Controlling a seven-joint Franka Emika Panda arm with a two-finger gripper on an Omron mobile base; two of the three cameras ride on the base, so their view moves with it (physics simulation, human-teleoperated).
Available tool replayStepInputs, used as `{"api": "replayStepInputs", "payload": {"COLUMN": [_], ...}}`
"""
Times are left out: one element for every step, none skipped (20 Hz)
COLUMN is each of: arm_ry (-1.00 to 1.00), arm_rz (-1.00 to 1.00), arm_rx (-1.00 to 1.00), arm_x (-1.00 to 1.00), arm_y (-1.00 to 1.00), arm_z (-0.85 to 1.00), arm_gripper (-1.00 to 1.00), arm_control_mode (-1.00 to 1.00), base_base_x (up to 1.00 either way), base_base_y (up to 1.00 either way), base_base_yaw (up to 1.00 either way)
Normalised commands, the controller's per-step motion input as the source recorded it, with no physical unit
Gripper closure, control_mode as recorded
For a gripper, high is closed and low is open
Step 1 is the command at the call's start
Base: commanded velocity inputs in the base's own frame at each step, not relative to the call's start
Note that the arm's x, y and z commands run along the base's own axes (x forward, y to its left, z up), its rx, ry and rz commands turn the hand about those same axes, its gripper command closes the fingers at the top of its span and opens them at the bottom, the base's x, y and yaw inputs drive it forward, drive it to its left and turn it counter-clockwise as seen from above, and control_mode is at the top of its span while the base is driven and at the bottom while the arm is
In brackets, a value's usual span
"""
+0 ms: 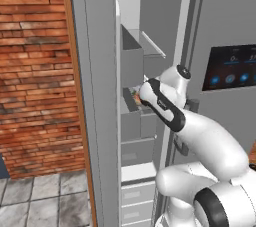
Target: Take the pear and peach from the highest rack and move them to the second highest rack where the lemon wedge and fish are located, to maximize freezer space. Close the freezer door after rearranging.
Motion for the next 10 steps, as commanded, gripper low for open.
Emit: {"api": "replayStepInputs", "payload": {"arm_ry": [0.05, 0.05, 0.05, 0.05, 0.04, 0.05, 0.04, 0.02, 0.01, 0.00], "arm_rz": [0.00, 0.00, 0.00, 0.00, 0.00, 0.00, 0.00, 0.00, 0.00, 0.00], "arm_rx": [0.01, 0.01, 0.01, 0.02, 0.01, 0.01, 0.01, 0.02, 0.01, 0.00], "arm_x": [0.83, 0.79, 0.76, 0.78, 0.73, 0.73, 0.71, 0.68, 0.63, 0.61], "arm_y": [0.29, 0.34, 0.39, 0.42, 0.46, 0.48, 0.47, 0.37, 0.28, 0.16], "arm_z": [-0.28, -0.24, -0.21, -0.19, -0.15, -0.14, -0.11, -0.09, -0.05, -0.04], "arm_gripper": [1.00, 1.00, 1.00, 1.00, 1.00, 1.00, 1.00, 1.00, 1.00, 1.00], "arm_control_mode": [-1.00, -1.00, -1.00, -1.00, -1.00, -1.00, -1.00, -1.00, -1.00, -1.00], "base_base_x": [0.00, 0.00, 0.00, 0.00, 0.00, 0.00, 0.00, 0.00, 0.00, 0.00], "base_base_y": [0.00, 0.00, 0.00, 0.00, 0.00, 0.00, 0.00, 0.00, 0.00, 0.00], "base_base_yaw": [0.00, 0.00, 0.00, 0.00, 0.00, 0.00, 0.00, 0.00, 0.00, 0.00]}}
